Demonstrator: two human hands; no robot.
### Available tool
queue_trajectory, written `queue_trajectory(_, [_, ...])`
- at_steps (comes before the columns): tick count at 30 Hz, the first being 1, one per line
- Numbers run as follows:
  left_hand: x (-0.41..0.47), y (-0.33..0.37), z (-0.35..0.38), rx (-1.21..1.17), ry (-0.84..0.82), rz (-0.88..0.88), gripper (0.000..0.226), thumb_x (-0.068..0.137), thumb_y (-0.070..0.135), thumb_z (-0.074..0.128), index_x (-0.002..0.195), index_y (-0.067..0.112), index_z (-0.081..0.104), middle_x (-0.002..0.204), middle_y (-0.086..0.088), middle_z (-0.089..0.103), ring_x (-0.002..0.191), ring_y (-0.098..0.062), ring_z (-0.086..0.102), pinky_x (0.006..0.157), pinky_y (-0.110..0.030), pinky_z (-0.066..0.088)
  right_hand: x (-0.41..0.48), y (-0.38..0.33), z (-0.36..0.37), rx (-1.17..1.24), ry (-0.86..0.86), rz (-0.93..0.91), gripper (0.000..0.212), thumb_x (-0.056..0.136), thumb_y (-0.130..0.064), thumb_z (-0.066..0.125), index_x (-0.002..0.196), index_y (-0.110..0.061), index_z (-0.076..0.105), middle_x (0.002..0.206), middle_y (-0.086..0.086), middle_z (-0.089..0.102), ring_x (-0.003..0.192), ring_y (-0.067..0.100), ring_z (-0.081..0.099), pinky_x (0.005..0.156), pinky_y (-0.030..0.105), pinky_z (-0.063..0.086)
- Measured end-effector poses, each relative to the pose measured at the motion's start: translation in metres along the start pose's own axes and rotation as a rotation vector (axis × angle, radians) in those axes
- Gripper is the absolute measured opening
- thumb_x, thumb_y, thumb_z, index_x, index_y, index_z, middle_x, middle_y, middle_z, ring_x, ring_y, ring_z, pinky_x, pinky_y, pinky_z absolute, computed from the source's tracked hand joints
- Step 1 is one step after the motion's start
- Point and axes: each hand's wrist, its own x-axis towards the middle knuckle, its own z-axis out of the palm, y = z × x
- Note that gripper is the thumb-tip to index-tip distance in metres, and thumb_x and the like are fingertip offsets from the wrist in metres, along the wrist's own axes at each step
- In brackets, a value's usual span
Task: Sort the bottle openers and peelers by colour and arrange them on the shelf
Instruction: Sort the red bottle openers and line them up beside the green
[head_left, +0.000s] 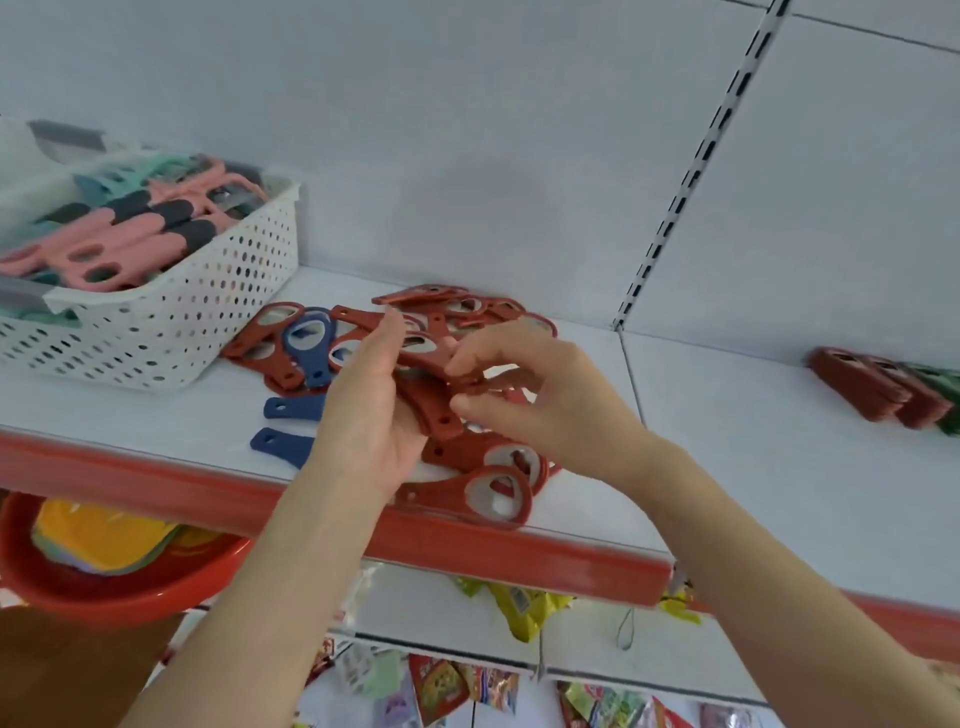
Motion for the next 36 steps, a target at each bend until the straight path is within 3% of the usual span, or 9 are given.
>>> queue_trajectory(4, [0.005, 0.005, -0.003, -0.096, -0.006, 0.010, 0.021, 0.098, 0.010, 0.041, 0.117, 0.015, 0.049, 0.068, -0.012, 0.068, 0.062, -0.020, 0.067, 0.060, -0.033, 0.058, -0.008, -0.003, -0.018, 0.107, 0.001, 0.212, 0.021, 0.081, -0.004, 0.069, 0.094, -0.020, 0.066, 0.094, -0.007, 0.066, 0.095, 0.006, 0.063, 0.084, 0.024, 0.052])
queue_trajectory(6, [0.006, 0.008, -0.006, -0.100, -0.033, -0.009, 0.018, 0.098, 0.009, 0.039, 0.111, 0.017, 0.049, 0.069, -0.014, 0.066, 0.058, -0.020, 0.064, 0.056, -0.029, 0.056, -0.014, 0.005, -0.023, -0.135, 0.053, 0.385, 0.011, 0.081, -0.024, 0.071, 0.090, -0.021, 0.067, 0.087, -0.007, 0.067, 0.085, 0.009, 0.064, 0.077, 0.028, 0.052])
queue_trajectory(10, [0.008, 0.011, -0.015, 0.009, -0.089, -0.087, 0.019, 0.099, 0.021, 0.040, 0.113, 0.016, 0.052, 0.084, -0.014, 0.066, 0.060, -0.015, 0.062, 0.047, -0.018, 0.048, -0.028, 0.025, -0.014, -0.411, -0.112, 0.680, 0.035, 0.074, -0.046, 0.071, 0.092, -0.019, 0.060, 0.079, -0.006, 0.059, 0.072, 0.011, 0.055, 0.063, 0.022, 0.045])
queue_trajectory(16, [0.011, 0.012, -0.023, 0.161, -0.142, -0.162, 0.039, 0.099, 0.026, 0.039, 0.124, -0.001, 0.052, 0.090, -0.010, 0.067, 0.066, -0.014, 0.062, 0.048, -0.018, 0.049, -0.030, 0.038, -0.017, -0.263, 0.189, 0.614, 0.002, 0.083, -0.016, 0.067, 0.081, -0.015, 0.068, 0.077, 0.002, 0.066, 0.066, 0.010, 0.054, 0.065, 0.025, 0.043])
queue_trajectory(22, [0.013, 0.021, -0.029, 0.183, -0.155, -0.219, 0.040, 0.096, 0.031, 0.043, 0.124, 0.003, 0.054, 0.099, -0.010, 0.068, 0.072, -0.015, 0.066, 0.051, -0.022, 0.051, -0.020, 0.040, -0.043, -0.245, 0.527, 0.538, 0.012, 0.087, -0.006, 0.060, 0.090, -0.013, 0.068, 0.070, -0.010, 0.060, 0.059, -0.002, 0.054, 0.063, 0.020, 0.048])
queue_trajectory(26, [0.011, 0.025, -0.027, 0.241, -0.240, -0.337, 0.048, 0.091, 0.046, 0.043, 0.115, 0.008, 0.060, 0.100, -0.011, 0.066, 0.082, -0.019, 0.065, 0.058, -0.028, 0.056, -0.010, 0.004, -0.051, 0.066, 0.348, 0.471, 0.015, 0.088, -0.007, 0.060, 0.084, -0.020, 0.067, 0.072, -0.002, 0.064, 0.063, 0.001, 0.059, 0.059, 0.015, 0.049])
queue_trajectory(29, [0.004, 0.023, -0.019, 0.302, -0.395, -0.405, 0.054, 0.084, 0.051, 0.044, 0.112, 0.009, 0.062, 0.102, -0.013, 0.068, 0.083, -0.023, 0.068, 0.064, -0.033, 0.058, 0.003, -0.014, -0.032, 0.032, 0.103, 0.414, 0.015, 0.085, -0.008, 0.063, 0.083, -0.021, 0.069, 0.076, -0.003, 0.067, 0.067, 0.000, 0.060, 0.063, 0.015, 0.050])
queue_trajectory(33, [-0.007, 0.021, -0.016, 0.229, -0.462, -0.539, 0.030, 0.073, 0.020, 0.058, 0.098, 0.004, 0.065, 0.098, -0.018, 0.069, 0.078, -0.023, 0.070, 0.050, -0.026, 0.057, 0.012, -0.004, -0.012, -0.122, 0.182, 0.360, 0.005, 0.084, -0.009, 0.066, 0.085, -0.008, 0.070, 0.074, -0.007, 0.066, 0.065, -0.003, 0.059, 0.068, 0.016, 0.049])
queue_trajectory(36, [-0.005, 0.022, -0.021, 0.193, -0.425, -0.523, 0.028, 0.069, 0.007, 0.057, 0.095, -0.001, 0.065, 0.095, -0.020, 0.068, 0.072, -0.021, 0.069, 0.044, -0.022, 0.053, -0.001, 0.021, -0.020, -0.377, 0.224, 0.527, 0.026, 0.084, -0.027, 0.066, 0.091, -0.002, 0.067, 0.086, 0.011, 0.067, 0.076, 0.018, 0.060, 0.073, 0.029, 0.047])
